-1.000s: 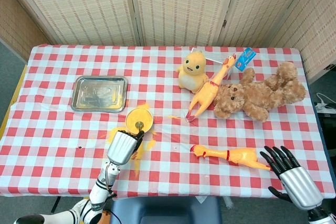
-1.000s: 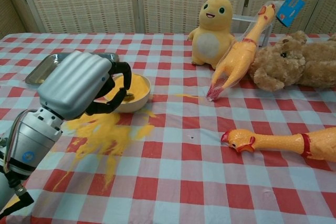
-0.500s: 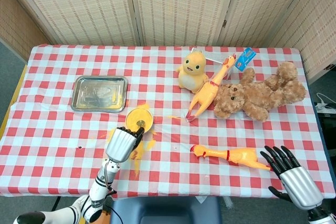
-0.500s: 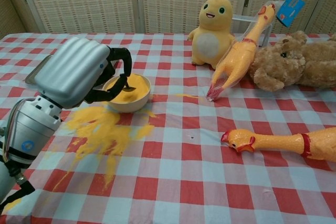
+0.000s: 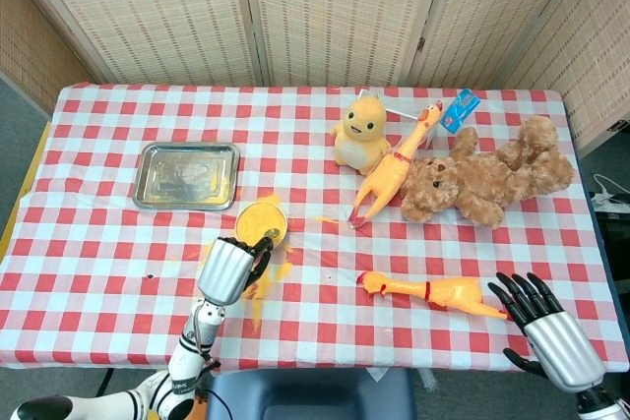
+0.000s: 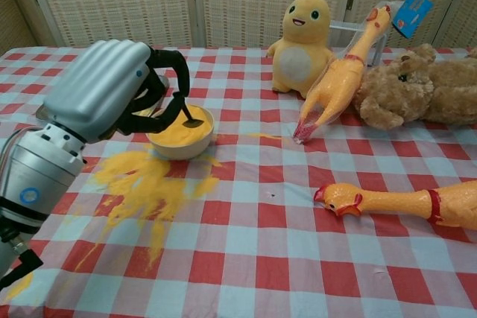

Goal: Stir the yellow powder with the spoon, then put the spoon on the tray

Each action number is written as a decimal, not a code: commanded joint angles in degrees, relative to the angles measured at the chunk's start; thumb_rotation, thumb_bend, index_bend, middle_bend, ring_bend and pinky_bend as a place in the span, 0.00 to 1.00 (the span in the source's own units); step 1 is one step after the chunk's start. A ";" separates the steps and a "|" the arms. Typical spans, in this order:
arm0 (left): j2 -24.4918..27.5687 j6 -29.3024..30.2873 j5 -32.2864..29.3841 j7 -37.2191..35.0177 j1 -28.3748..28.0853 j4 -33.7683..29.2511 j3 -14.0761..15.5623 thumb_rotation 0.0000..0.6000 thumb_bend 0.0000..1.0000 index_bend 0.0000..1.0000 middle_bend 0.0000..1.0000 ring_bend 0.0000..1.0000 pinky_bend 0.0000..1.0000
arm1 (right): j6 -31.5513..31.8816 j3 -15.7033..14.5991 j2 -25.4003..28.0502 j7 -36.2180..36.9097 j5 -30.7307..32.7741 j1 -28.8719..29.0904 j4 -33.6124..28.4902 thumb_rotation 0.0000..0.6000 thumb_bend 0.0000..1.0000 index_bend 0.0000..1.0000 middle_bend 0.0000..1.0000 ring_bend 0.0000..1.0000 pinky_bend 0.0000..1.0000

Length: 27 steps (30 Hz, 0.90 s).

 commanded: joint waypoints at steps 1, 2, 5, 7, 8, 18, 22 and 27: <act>1.57 -2.72 -2.30 0.61 0.49 -4.11 -0.28 1.00 0.76 0.77 1.00 1.00 1.00 | 0.02 -0.09 0.01 -0.06 -0.18 0.00 0.04 1.00 0.08 0.00 0.00 0.00 0.00; 1.80 -3.23 -2.61 1.08 0.40 -4.53 -0.46 1.00 0.76 0.77 1.00 1.00 1.00 | 0.12 -0.11 0.02 -0.03 -0.24 -0.04 0.05 1.00 0.08 0.00 0.00 0.00 0.00; 1.96 -3.78 -3.01 1.25 0.35 -4.84 -0.63 1.00 0.75 0.77 1.00 1.00 1.00 | 0.30 -0.06 0.03 0.03 -0.21 -0.10 0.07 1.00 0.08 0.00 0.00 0.00 0.00; 2.05 -4.30 -3.57 1.09 0.42 -5.12 -0.74 1.00 0.75 0.77 1.00 1.00 1.00 | 0.43 0.01 0.04 0.09 -0.13 -0.14 0.08 1.00 0.08 0.00 0.00 0.00 0.00; 2.14 -4.77 -4.09 0.95 0.47 -5.29 -0.89 1.00 0.75 0.77 1.00 1.00 1.00 | 0.49 0.05 0.04 0.12 -0.07 -0.16 0.10 1.00 0.08 0.00 0.00 0.00 0.00; 2.56 -8.91 -9.10 -0.23 -0.26 -3.63 -3.88 1.00 0.76 0.77 1.00 1.00 1.00 | -0.30 0.33 -0.29 -0.53 0.68 0.01 0.06 1.00 0.08 0.00 0.00 0.00 0.00; 2.31 -9.58 -9.98 -0.06 -1.04 -2.04 -4.96 1.00 0.76 0.77 1.00 1.00 1.00 | -0.45 0.42 -0.34 -0.74 0.95 0.01 -0.03 1.00 0.08 0.00 0.00 0.00 0.00; 1.72 -9.01 -9.86 -0.48 -1.92 0.62 -5.81 1.00 0.76 0.77 1.00 1.00 1.00 | -0.46 0.48 -0.39 -0.93 1.08 -0.02 -0.08 1.00 0.08 0.00 0.00 0.00 0.00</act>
